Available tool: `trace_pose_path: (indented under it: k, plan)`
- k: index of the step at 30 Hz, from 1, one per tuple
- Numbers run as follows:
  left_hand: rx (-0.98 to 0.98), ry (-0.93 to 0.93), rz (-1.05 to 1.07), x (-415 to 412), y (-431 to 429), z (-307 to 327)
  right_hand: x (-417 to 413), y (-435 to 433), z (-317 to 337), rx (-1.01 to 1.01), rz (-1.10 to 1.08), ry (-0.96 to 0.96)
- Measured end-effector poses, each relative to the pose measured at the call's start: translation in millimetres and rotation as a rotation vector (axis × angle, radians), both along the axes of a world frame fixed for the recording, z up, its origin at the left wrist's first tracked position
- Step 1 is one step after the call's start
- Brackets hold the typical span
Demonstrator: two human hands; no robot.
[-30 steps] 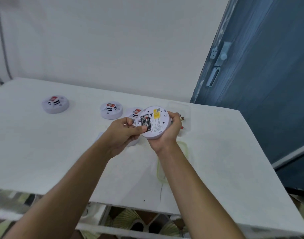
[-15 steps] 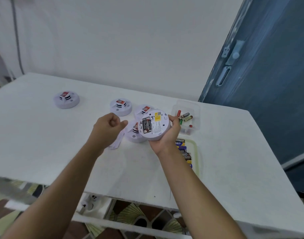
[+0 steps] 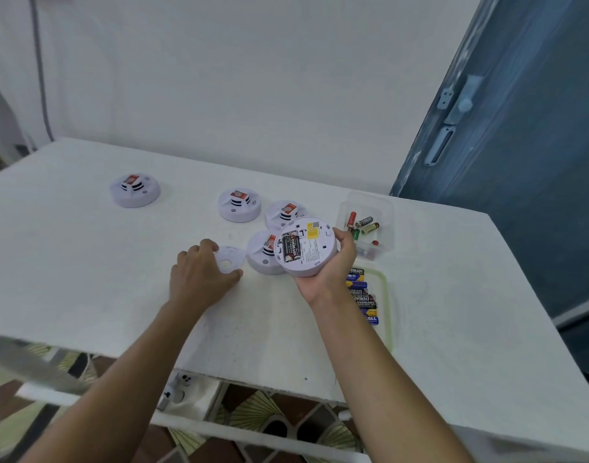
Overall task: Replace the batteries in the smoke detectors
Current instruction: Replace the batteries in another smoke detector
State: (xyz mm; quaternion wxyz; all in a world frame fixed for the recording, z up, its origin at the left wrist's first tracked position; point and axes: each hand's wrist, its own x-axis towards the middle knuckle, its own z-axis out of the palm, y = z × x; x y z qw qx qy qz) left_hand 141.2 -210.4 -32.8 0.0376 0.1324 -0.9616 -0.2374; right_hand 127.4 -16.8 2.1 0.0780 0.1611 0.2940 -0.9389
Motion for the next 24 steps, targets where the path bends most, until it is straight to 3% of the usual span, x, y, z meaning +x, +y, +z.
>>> trace_pose_path:
  k: [7,10,13,17,24]
  plan:
    - [0.144,0.016,0.07,-5.0,-3.7,7.4,-1.0,2.4,3.6,0.009,0.02,0.026]
    - [0.373,0.115,0.059,-5.2,1.7,23.8,-1.8,3.0,3.8,0.026,0.046,0.027]
    - [0.591,0.233,-0.085,2.2,18.6,48.3,-0.6,3.7,7.1,0.029,0.127,0.035]
    - [0.539,0.325,-0.339,14.3,42.4,67.6,1.8,2.8,13.0,0.073,0.236,0.046]
    - [0.384,0.33,-0.4,19.5,64.2,70.6,4.3,9.5,21.3,0.097,0.313,0.064]
